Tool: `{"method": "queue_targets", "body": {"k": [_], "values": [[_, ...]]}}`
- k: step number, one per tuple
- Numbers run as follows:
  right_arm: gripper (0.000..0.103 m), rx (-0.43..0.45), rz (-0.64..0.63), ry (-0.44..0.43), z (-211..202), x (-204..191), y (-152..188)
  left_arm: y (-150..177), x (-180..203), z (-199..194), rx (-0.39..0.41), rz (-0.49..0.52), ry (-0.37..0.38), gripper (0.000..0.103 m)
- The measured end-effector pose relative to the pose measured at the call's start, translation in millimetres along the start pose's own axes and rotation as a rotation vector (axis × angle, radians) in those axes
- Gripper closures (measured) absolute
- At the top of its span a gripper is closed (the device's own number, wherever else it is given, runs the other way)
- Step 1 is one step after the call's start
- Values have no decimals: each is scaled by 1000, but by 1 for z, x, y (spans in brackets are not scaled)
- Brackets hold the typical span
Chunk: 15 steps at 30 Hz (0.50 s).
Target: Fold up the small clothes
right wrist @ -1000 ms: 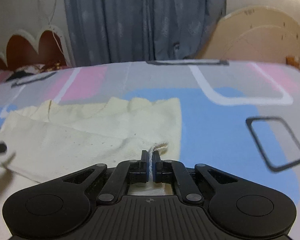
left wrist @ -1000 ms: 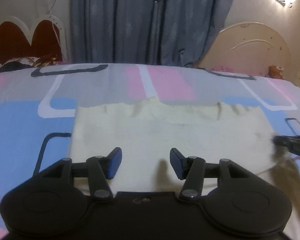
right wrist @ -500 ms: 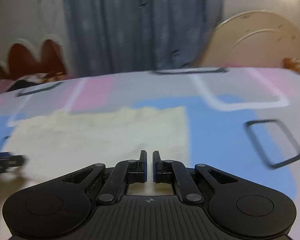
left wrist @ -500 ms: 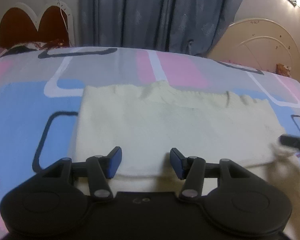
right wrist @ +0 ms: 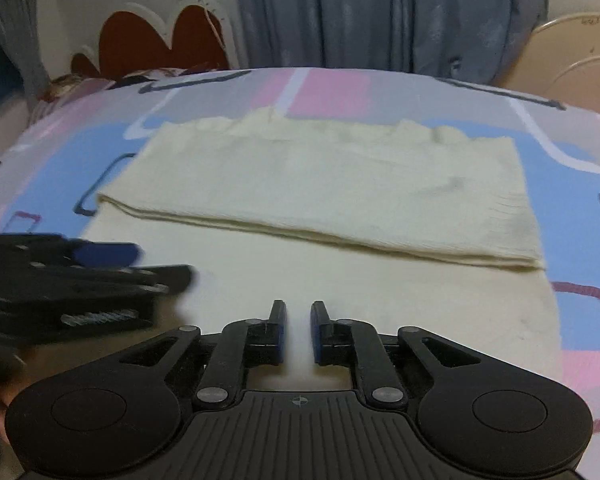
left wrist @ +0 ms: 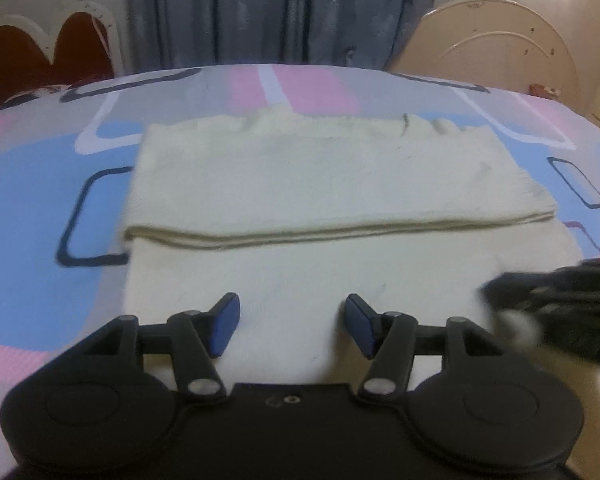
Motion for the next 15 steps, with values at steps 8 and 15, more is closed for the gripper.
{"method": "queue_targets", "body": {"k": [8, 15], "values": [[92, -16, 92, 116, -34, 56, 34, 11, -16, -20, -7, -43, -79, 47], [91, 23, 115, -24, -70, 22, 38, 31, 13, -54, -6, -30, -35, 46]]}}
Point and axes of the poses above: each gripper's, at about its wrist camera, not at the fingertips, and z roughly the way its jaws point, x to its right, y to its underside, the point moved 6 cm from there along z, roughly the way its jaws point, and after that the axes turned 6 degrees about -z, right-handed, at the moved point
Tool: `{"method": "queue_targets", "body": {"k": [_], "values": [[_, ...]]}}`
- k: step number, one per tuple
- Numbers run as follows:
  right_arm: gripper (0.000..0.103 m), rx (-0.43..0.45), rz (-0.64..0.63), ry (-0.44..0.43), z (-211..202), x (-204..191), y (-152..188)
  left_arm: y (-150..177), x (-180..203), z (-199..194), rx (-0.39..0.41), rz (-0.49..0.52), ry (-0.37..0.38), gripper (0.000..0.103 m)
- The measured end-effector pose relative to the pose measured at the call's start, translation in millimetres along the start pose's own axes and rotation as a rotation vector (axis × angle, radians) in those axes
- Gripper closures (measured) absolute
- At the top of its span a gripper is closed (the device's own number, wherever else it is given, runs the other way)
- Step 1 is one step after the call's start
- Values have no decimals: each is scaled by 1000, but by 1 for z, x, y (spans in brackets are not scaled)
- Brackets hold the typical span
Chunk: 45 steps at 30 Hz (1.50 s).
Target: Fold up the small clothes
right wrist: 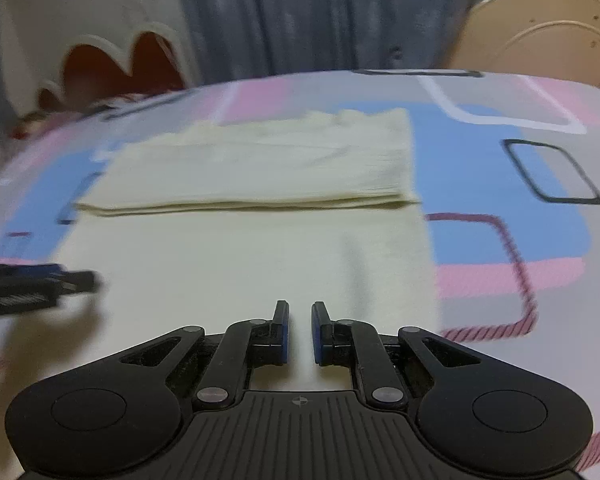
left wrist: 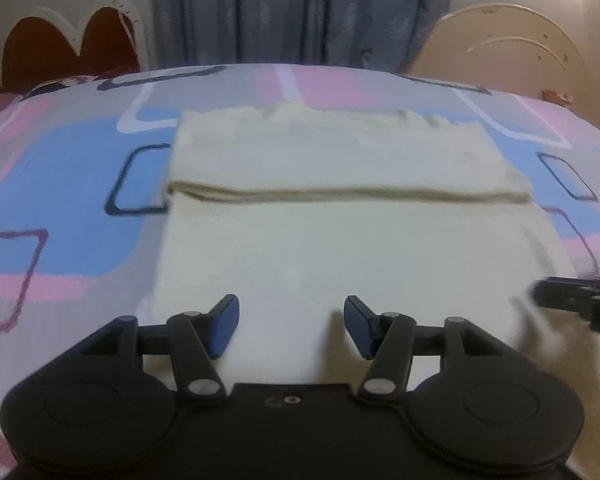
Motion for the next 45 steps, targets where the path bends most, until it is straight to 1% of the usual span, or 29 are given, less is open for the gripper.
{"method": "queue_targets", "body": {"k": [2, 3, 5, 6, 7, 9, 12, 18, 21, 23, 24, 28, 31, 33, 35, 38, 41, 45], "values": [[90, -5, -22, -44, -3, -18, 6, 12, 10, -5, -11, 13, 9, 46], [87, -11, -33, -67, -3, -28, 9, 18, 14, -7, -16, 18, 9, 46], [78, -25, -58, -102, -3, -45, 17, 31, 18, -7, -30, 22, 1, 46], [70, -28, -72, -118, -3, -53, 23, 36, 18, -9, -30, 18, -6, 45], [67, -30, -86, -127, -3, -57, 28, 41, 16, -11, -25, 18, -15, 45], [67, -38, -155, -112, -3, -64, 38, 50, 12, -16, -19, 26, -35, 41], [67, -31, -218, -70, -6, -56, 52, 61, -2, -25, -17, 23, -63, 38], [67, -34, -168, 26, -23, -18, 68, 75, -23, -43, -13, 18, -90, 37], [67, -33, -135, 54, -33, -13, 74, 80, -27, -52, -14, 15, -92, 39], [67, -21, -120, 43, -41, -20, 76, 82, -24, -60, -11, 17, -70, 40], [67, -16, -110, 25, -47, -24, 77, 83, -20, -66, -9, 18, -43, 40], [67, -6, -87, -34, -59, -60, 84, 95, -3, -78, -15, 34, 34, 40], [67, -21, -110, -55, -59, -88, 91, 113, 1, -82, -33, 67, 53, 40], [67, -46, -112, -45, -58, -97, 102, 124, -6, -85, -27, 80, 52, 37], [67, -59, -113, -18, -60, -94, 113, 131, -17, -91, -20, 75, 55, 37], [67, -53, -124, 51, -73, -80, 125, 139, -31, -101, -17, 75, 51, 37], [67, -64, -92, 104, -87, -62, 136, 146, -42, -109, -18, 80, 47, 37], [67, -69, -42, 165, -106, -46, 148, 150, -56, -123, -28, 56, 32, 39]]}}
Point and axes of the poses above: each gripper's, at about its wrist camera, not at the fingertips, and z roughly the way its jaws point, x to its right, y to its underside, the point moved 6 cm from there along z, roughly the way its jaws point, and after that the axes turned 6 degrees about -z, right-handed, at the moved point
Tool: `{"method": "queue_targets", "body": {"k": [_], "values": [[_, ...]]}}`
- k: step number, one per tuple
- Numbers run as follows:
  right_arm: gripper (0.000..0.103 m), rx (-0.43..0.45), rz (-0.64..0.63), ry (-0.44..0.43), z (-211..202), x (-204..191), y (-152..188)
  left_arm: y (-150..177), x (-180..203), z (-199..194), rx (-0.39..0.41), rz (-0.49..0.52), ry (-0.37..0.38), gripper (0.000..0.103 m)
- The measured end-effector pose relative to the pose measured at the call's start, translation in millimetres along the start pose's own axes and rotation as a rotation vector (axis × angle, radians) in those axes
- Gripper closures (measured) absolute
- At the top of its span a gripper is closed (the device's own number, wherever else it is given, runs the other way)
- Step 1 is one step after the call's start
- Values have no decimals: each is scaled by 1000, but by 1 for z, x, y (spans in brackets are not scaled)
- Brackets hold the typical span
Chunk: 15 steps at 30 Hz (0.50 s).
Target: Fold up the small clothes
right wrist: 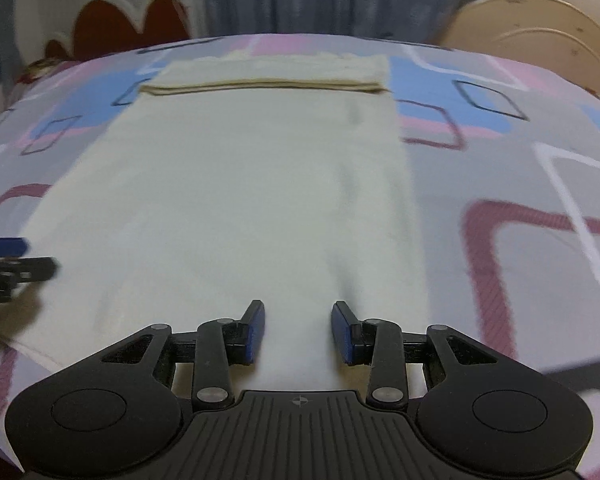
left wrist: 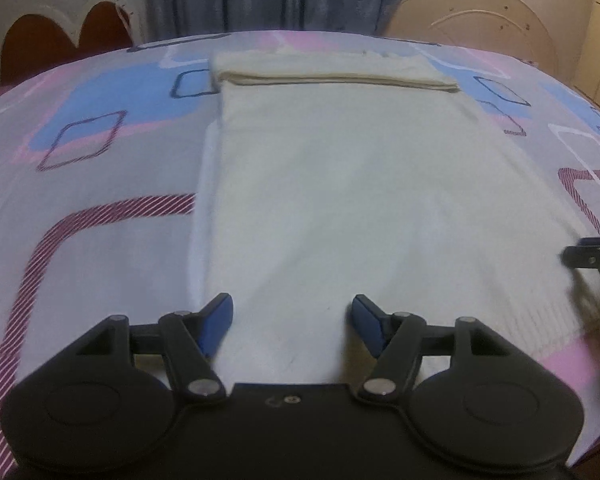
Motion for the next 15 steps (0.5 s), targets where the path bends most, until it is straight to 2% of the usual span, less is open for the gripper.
{"method": "queue_targets", "body": {"k": [4, 6, 7, 15], "values": [[66, 38, 107, 10, -23, 16, 5, 3, -20, -16, 0, -72, -7, 37], [51, 48, 143, 31, -29, 22, 7, 5, -28, -18, -14, -95, -1, 41], [49, 47, 149, 38, -31, 24, 9, 7, -31, -18, -20, -102, 2, 41], [49, 3, 170, 50, -33, 23, 27, 19, -40, -16, -51, -167, 63, 48]]}}
Point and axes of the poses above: each gripper's, at about its wrist camera, not at the fingertips, and z roughly the way its jaws point, x to its right, y to its underside, the point moved 6 cm from there along z, roughly the way its jaws point, and after that the axes turned 6 degrees about -z, right-handed, at the moved point
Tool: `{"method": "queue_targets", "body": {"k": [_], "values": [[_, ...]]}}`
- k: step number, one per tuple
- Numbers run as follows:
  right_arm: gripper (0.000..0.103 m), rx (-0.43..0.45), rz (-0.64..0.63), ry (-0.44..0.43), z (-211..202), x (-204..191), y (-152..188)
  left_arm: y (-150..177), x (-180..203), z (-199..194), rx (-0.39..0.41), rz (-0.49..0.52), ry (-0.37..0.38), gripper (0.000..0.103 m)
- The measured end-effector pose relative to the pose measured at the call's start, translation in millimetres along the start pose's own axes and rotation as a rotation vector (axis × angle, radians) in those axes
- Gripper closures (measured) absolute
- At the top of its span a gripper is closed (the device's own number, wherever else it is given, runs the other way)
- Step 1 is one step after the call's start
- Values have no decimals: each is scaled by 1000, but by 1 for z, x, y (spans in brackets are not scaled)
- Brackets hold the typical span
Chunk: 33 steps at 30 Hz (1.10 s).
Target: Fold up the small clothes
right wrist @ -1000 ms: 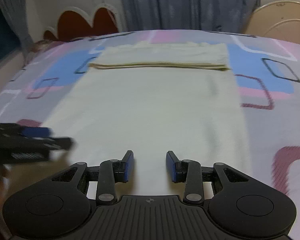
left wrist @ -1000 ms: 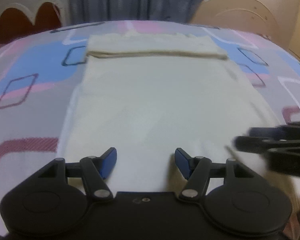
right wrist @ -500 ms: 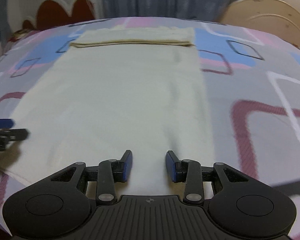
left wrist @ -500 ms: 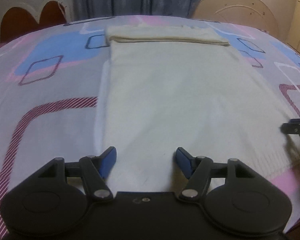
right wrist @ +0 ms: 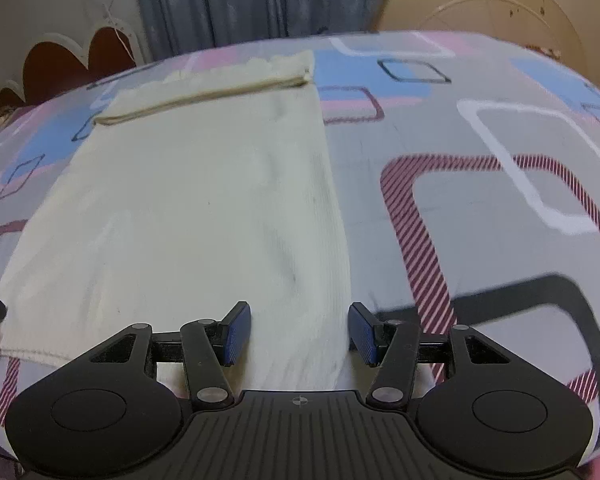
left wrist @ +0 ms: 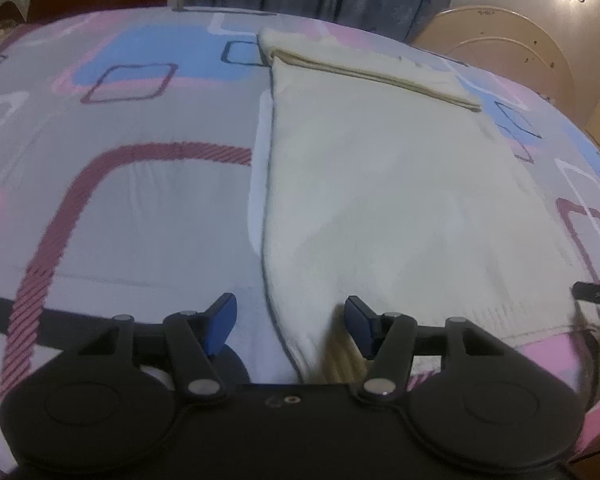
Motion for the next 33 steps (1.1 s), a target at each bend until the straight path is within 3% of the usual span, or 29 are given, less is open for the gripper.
{"method": "queue_targets", "body": {"k": [8, 10, 12, 14, 16, 22, 33], "values": [[53, -17, 62, -32, 0, 1, 10, 1, 1, 5, -45, -53, 87, 73], [66, -26, 80, -54, -1, 0, 11, 0, 2, 6, -62, -58, 111, 80], [71, -36, 87, -60, 0, -1, 10, 0, 3, 9, -80, -71, 138, 94], [74, -45, 86, -61, 0, -2, 9, -1, 6, 12, -79, -70, 146, 96], [94, -50, 91, -81, 1, -3, 6, -3, 10, 11, -65, -55, 158, 97], [95, -12, 102, -174, -7, -11, -19, -28, 22, 0, 13, -34, 188, 97], [95, 171, 156, -243, -6, 3, -125, -133, 39, -1, 223, -36, 215, 97]]}}
Point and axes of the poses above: each gripper's, at about its wrist camera, not at the fingertips, and z roughly the way its jaws point, x to its right, y to its underside, the point moved 6 cm from there along z, roughly the way its jaws point, and after that the axes turned 6 degrees about -z, right-handed, at the moved point
